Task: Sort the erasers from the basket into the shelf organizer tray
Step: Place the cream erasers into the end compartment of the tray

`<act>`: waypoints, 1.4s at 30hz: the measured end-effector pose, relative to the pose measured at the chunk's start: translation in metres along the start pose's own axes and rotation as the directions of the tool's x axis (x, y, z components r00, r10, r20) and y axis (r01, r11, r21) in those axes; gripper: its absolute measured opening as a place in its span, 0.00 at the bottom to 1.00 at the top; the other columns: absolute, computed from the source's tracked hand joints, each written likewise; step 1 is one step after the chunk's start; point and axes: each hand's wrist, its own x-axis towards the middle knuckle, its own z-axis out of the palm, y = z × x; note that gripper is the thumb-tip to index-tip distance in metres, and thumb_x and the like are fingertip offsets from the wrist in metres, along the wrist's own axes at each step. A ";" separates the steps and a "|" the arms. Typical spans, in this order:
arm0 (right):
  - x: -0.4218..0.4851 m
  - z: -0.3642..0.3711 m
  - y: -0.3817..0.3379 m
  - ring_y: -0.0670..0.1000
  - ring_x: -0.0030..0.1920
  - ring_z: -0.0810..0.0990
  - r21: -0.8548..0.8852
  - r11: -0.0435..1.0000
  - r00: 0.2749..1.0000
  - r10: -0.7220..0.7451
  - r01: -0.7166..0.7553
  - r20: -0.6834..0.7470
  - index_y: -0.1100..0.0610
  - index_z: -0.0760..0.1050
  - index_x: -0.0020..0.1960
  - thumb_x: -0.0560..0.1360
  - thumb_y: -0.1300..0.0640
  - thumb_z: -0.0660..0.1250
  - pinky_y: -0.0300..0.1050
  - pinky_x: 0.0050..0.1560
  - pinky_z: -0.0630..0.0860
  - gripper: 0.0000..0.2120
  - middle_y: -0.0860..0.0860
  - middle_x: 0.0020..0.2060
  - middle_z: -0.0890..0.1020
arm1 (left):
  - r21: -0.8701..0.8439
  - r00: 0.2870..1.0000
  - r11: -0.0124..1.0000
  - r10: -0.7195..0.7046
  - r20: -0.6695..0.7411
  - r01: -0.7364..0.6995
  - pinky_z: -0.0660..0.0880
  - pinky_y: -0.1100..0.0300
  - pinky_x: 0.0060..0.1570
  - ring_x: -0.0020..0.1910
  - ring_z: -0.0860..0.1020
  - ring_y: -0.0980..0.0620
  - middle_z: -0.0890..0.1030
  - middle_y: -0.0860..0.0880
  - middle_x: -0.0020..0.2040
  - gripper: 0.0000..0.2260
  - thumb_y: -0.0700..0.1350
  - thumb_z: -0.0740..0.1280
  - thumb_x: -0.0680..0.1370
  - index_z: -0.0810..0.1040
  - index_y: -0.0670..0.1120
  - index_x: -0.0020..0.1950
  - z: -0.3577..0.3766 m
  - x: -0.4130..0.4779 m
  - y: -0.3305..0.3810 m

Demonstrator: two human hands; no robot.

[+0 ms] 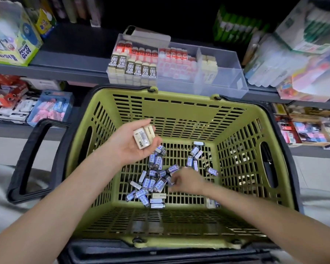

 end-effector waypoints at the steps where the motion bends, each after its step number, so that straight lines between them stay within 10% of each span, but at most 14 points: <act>1: 0.006 0.014 0.005 0.54 0.51 0.81 -0.034 0.999 0.998 0.037 -0.036 0.045 0.56 0.72 0.65 0.70 0.47 0.72 0.41 0.51 0.74 0.26 0.55 0.53 0.82 | -0.011 1.000 1.000 0.008 0.005 -0.008 0.78 0.61 0.27 0.35 0.80 0.45 0.78 0.40 0.36 0.09 0.44 0.72 0.66 0.78 0.39 0.37 0.000 -0.001 0.000; 6: 0.030 0.044 0.010 0.58 0.59 0.76 -0.131 0.988 0.997 -0.080 0.080 0.003 0.47 0.55 0.74 0.65 0.43 0.75 0.45 0.50 0.72 0.44 0.58 0.63 0.73 | -0.063 0.998 0.998 0.033 0.045 -0.030 0.78 0.59 0.29 0.36 0.82 0.43 0.79 0.40 0.37 0.08 0.43 0.71 0.68 0.79 0.38 0.37 -0.003 -0.003 0.003; 13: 0.045 0.030 -0.002 0.54 0.68 0.68 -0.325 0.929 0.984 -0.171 0.175 0.041 0.49 0.60 0.72 0.66 0.42 0.73 0.46 0.54 0.71 0.40 0.56 0.67 0.70 | -0.089 0.997 0.995 0.043 0.065 -0.037 0.77 0.61 0.28 0.36 0.80 0.45 0.79 0.40 0.36 0.07 0.42 0.71 0.67 0.80 0.38 0.36 -0.002 -0.004 0.009; 17: 0.045 0.030 0.000 0.51 0.47 0.74 -0.426 0.883 0.971 -0.236 0.199 -0.037 0.57 0.69 0.64 0.65 0.41 0.72 0.42 0.38 0.70 0.33 0.52 0.55 0.73 | -0.065 0.997 0.997 0.050 0.055 -0.046 0.77 0.61 0.27 0.35 0.80 0.45 0.79 0.41 0.36 0.07 0.43 0.71 0.67 0.79 0.38 0.38 -0.004 -0.005 0.008; 21: 0.038 0.033 0.016 0.53 0.54 0.73 -0.402 0.872 0.917 -0.367 0.280 -0.157 0.58 0.70 0.57 0.68 0.47 0.69 0.42 0.44 0.70 0.23 0.52 0.52 0.74 | -0.042 0.998 0.998 0.050 0.031 -0.049 0.77 0.62 0.27 0.34 0.81 0.45 0.78 0.42 0.35 0.07 0.43 0.71 0.68 0.79 0.39 0.38 -0.003 -0.004 0.007; 25: 0.040 0.041 0.011 0.51 0.60 0.71 -0.270 0.904 0.927 -0.366 0.332 -0.087 0.57 0.66 0.66 0.68 0.50 0.73 0.44 0.58 0.69 0.31 0.52 0.60 0.73 | -0.034 0.999 0.999 0.043 0.010 -0.042 0.77 0.62 0.27 0.34 0.81 0.45 0.78 0.42 0.35 0.07 0.43 0.69 0.72 0.78 0.39 0.39 -0.003 -0.002 0.006; 31: 0.043 0.038 -0.001 0.53 0.45 0.75 -0.241 0.931 0.958 -0.285 0.274 -0.013 0.59 0.72 0.55 0.70 0.54 0.71 0.42 0.39 0.67 0.17 0.52 0.49 0.73 | -0.036 0.998 0.998 0.053 -0.015 -0.053 0.78 0.62 0.28 0.33 0.81 0.45 0.79 0.42 0.36 0.07 0.43 0.69 0.72 0.79 0.39 0.39 -0.007 -0.001 0.007; 42: 0.045 0.033 -0.001 0.56 0.59 0.72 -0.311 0.898 0.947 -0.260 0.309 0.190 0.56 0.72 0.63 0.70 0.51 0.73 0.47 0.52 0.72 0.24 0.54 0.58 0.73 | 0.079 0.994 0.996 0.056 -0.096 -0.049 0.77 0.61 0.28 0.32 0.81 0.46 0.76 0.42 0.44 0.08 0.42 0.70 0.72 0.84 0.41 0.35 -0.010 0.001 0.004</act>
